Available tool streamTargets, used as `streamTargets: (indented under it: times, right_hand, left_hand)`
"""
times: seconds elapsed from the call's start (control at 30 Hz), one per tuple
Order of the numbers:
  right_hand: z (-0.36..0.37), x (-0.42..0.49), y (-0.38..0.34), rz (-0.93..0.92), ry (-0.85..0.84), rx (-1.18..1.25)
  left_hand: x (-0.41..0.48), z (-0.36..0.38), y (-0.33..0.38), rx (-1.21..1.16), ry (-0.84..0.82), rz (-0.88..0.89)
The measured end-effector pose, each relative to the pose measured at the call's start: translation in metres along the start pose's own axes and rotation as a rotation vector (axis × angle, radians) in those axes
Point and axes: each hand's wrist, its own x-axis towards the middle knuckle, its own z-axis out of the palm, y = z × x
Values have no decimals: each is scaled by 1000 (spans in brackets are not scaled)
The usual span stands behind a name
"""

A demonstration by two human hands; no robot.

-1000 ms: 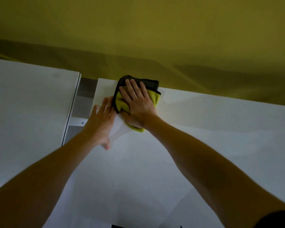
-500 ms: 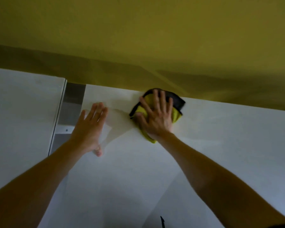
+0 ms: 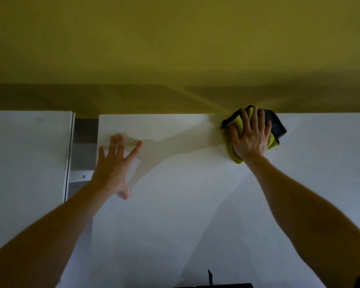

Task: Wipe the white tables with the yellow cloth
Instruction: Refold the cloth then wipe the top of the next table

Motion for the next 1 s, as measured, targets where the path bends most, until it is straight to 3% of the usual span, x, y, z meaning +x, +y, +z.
streamTargets:
  times: [0.1, 0.2, 0.33, 0.43, 0.5, 0.67, 0.8, 0.93, 1.0]
  right_hand:
    - [12, -24, -54, -20, 49, 0]
    - [29, -69, -146, -337, 1, 2]
    - [26, -93, -187, -631, -126, 27]
    - [20, -58, -122, -657, -102, 117]
    - [7, -30, -53, -545, -48, 94]
    - [-29, 35, 102, -284, -6, -35]
    - [-12, -1, 66, -181, -10, -21]
    - [2, -66, 6, -485, -94, -26]
    - [1, -70, 4, -528, -115, -21]
  left_hand:
    - [0, 3, -3, 26, 29, 10]
    - [2, 7, -13, 43, 54, 18]
    - [-11, 21, 1, 37, 133, -42]
    - [-16, 18, 36, -81, 102, -89]
    - [-16, 10, 69, -218, 133, -104]
    - [-1, 14, 173, -237, 557, 29]
    - [17, 44, 221, -230, 702, 57]
    - [24, 62, 221, -246, 790, 43]
    - [24, 63, 221, -241, 774, 33]
